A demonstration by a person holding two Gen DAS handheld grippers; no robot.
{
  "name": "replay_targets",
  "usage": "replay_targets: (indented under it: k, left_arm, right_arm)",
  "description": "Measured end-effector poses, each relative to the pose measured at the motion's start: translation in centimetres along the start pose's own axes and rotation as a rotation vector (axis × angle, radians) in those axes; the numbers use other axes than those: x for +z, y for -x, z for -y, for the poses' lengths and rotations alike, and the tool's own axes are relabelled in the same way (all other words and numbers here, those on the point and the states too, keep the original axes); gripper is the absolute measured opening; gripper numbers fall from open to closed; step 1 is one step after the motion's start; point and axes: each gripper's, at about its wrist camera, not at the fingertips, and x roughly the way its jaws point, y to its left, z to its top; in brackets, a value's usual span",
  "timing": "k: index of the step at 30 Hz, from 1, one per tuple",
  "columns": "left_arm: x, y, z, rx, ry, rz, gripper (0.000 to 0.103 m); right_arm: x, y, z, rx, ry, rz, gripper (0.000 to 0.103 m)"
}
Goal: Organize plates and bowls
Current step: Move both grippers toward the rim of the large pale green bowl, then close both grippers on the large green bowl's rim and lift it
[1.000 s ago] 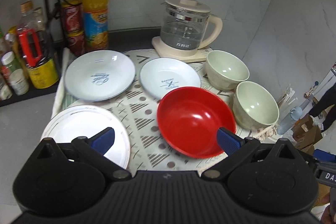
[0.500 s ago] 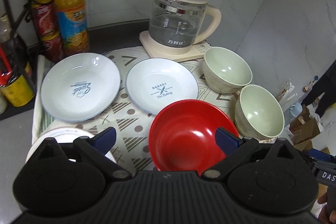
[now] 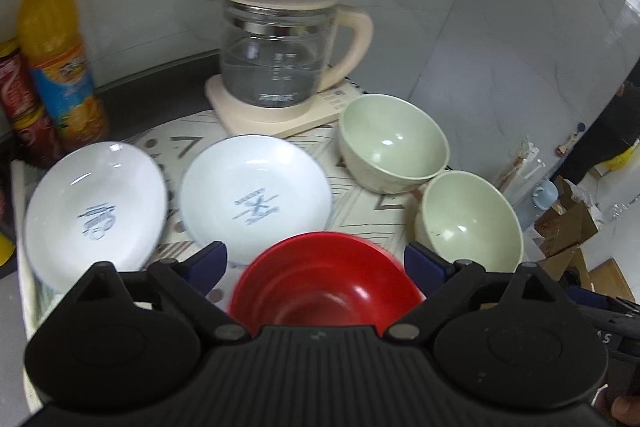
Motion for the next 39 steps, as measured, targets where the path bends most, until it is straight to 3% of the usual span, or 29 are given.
replay_targets:
  k: [7, 10, 18, 28, 35, 39]
  left_arm:
    - [1.0, -2.3, 3.2, -0.023, -0.024, -0.016, 0.09]
    - [1.4, -3.5, 4.6, -0.056, -0.027, -0.03, 0.088]
    - [1.5, -8.1, 7.5, -0.073, -0.035, -0.118, 0.057]
    - [2.0, -11.9, 9.8, -0.046, 0.017, -0.137, 0.051]
    - [1.7, -14.7, 9.9, -0.013, 0.099, -0.196, 0.032]
    - [1.3, -15.6, 9.8, -0.02, 0.151, -0.213, 0.02]
  right_arm:
    - [1.0, -1.7, 2.0, -0.001, -0.007, -0.006, 0.079]
    - [1.6, -2.6, 3.2, -0.002, -0.023, -0.03, 0.071]
    - [2.7, -5.1, 5.6, 0.02, -0.03, -0.073, 0.062]
    - [3.6, -9.3, 6.9, 0.005, 0.009, -0.161, 0.056]
    - [4.0, -11.6, 7.3, 0.047, 0.006, -0.221, 0.043]
    - [4.3, -12.4, 7.4, 0.099, 0.01, -0.246, 0.028]
